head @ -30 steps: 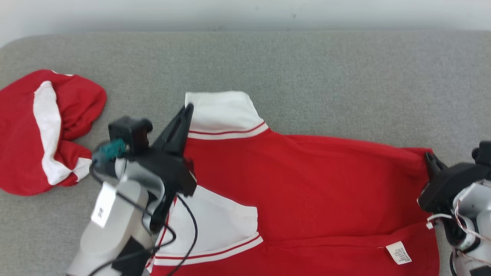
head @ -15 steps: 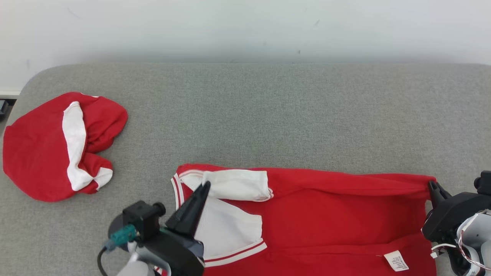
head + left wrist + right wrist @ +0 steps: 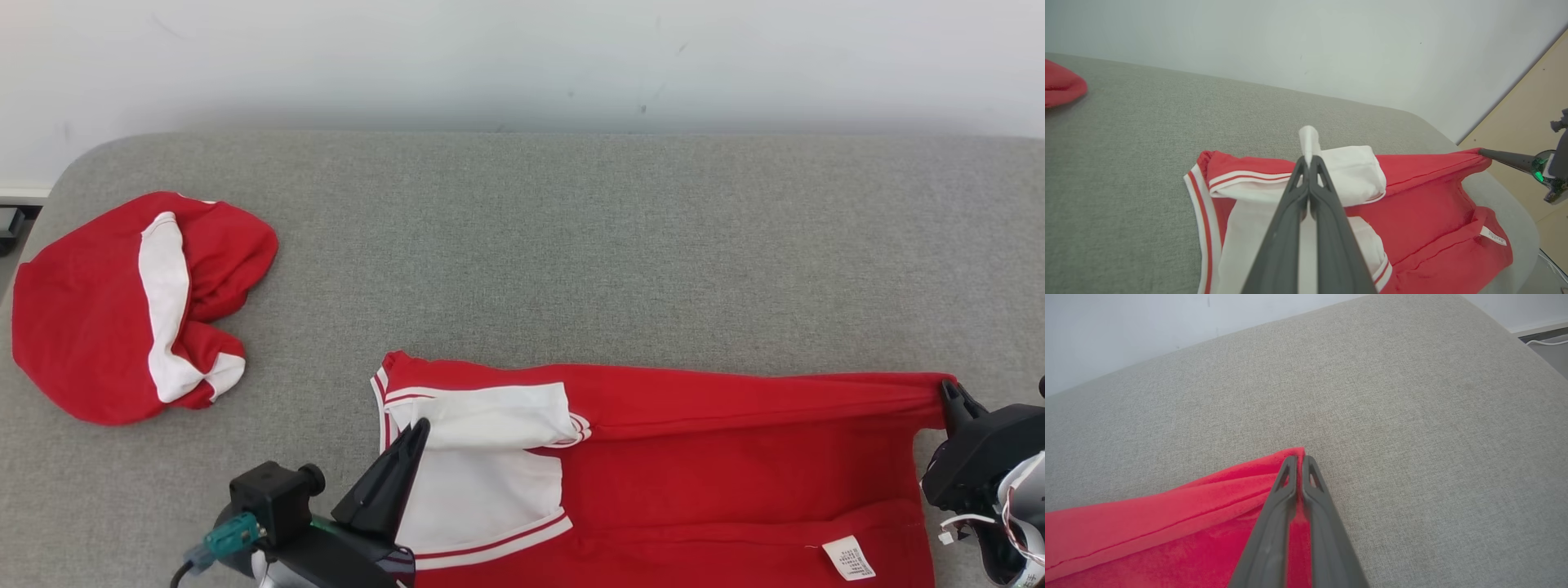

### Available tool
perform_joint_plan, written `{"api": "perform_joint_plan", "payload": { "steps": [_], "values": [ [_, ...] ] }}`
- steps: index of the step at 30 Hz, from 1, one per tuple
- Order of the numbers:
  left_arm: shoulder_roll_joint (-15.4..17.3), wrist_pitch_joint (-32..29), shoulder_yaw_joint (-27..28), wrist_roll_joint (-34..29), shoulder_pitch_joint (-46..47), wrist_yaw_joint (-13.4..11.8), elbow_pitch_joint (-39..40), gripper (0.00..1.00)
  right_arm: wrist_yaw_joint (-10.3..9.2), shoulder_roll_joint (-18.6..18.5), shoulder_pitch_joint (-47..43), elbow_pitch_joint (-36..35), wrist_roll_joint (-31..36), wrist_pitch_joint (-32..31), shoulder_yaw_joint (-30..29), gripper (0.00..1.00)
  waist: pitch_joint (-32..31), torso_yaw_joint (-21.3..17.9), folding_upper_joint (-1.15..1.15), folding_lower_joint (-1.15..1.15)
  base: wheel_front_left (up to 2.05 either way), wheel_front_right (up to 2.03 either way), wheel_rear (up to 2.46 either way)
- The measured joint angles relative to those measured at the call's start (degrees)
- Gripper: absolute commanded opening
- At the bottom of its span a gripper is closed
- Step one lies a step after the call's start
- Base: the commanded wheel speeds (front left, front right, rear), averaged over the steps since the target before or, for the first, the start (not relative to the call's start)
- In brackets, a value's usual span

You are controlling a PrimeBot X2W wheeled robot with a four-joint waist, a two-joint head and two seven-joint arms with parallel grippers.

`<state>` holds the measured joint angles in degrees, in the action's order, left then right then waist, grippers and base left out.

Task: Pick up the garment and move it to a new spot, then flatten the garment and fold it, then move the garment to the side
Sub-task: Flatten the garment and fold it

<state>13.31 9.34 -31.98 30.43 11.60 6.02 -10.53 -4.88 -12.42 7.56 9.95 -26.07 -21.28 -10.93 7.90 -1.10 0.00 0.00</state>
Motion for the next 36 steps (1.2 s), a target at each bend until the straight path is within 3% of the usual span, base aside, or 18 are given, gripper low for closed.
{"api": "perform_joint_plan", "payload": {
  "steps": [25, 36],
  "values": [
    [0.6, -5.9, -0.4, 4.4, -7.9, -1.9, 5.4, 0.00, -0.93, -0.2, -3.9, -4.4, 0.1, -3.5, -1.9, 0.00, 0.8, 1.6, 0.00, 0.00, 0.00, 0.00, 0.00],
    [1.7, -7.5, 0.7, 5.5, -9.4, -3.2, 6.4, 0.00, -1.25, 1.7, -8.4, -7.1, 0.0, -4.5, -2.2, 0.00, 0.5, 1.9, 0.00, 0.00, 0.00, 0.00, 0.00]
  ]
}}
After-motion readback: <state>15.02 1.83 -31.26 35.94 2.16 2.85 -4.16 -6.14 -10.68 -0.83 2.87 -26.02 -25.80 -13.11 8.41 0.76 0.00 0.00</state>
